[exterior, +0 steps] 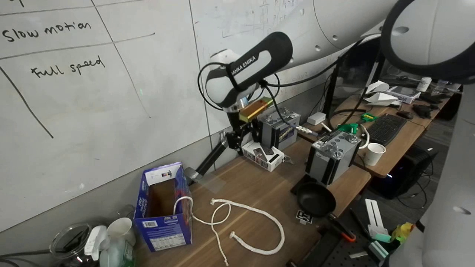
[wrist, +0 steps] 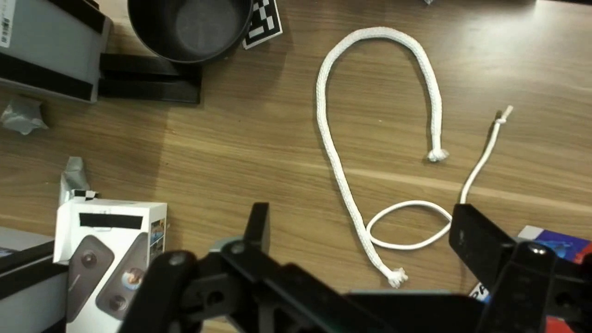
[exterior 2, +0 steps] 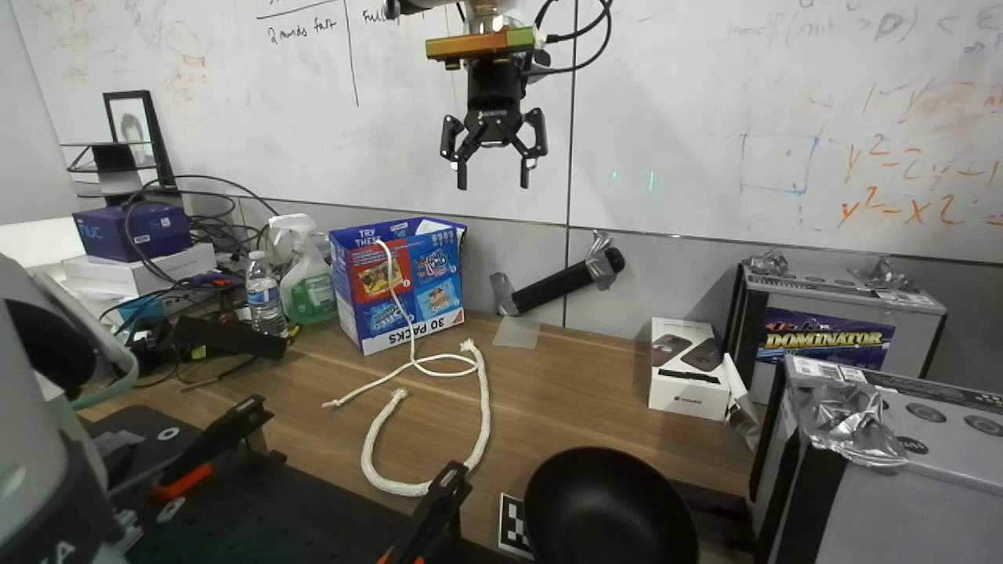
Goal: Pick up the white ropes from the counter and put them in the box
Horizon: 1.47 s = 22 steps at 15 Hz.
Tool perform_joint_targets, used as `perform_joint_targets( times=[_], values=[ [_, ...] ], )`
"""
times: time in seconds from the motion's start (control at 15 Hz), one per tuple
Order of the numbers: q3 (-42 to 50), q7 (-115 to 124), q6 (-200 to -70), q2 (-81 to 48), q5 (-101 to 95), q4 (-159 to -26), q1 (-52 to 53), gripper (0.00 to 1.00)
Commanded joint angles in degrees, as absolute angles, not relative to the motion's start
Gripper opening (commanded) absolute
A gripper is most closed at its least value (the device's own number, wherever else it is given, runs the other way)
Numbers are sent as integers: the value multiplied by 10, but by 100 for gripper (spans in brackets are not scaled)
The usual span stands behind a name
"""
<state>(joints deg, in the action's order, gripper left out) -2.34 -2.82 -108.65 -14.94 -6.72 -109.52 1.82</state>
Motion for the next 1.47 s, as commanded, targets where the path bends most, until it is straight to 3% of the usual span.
perform_joint_targets(
  times=[0.0,0.6,1.4],
  values=[
    [-23,-87,-1161,-147,-30,-1174,-3,100],
    [-17,-108,-1354,-182,-18,-1303,-20,100],
    [9,-94,-1542,-316,-32,-1331,-47,100]
  ],
)
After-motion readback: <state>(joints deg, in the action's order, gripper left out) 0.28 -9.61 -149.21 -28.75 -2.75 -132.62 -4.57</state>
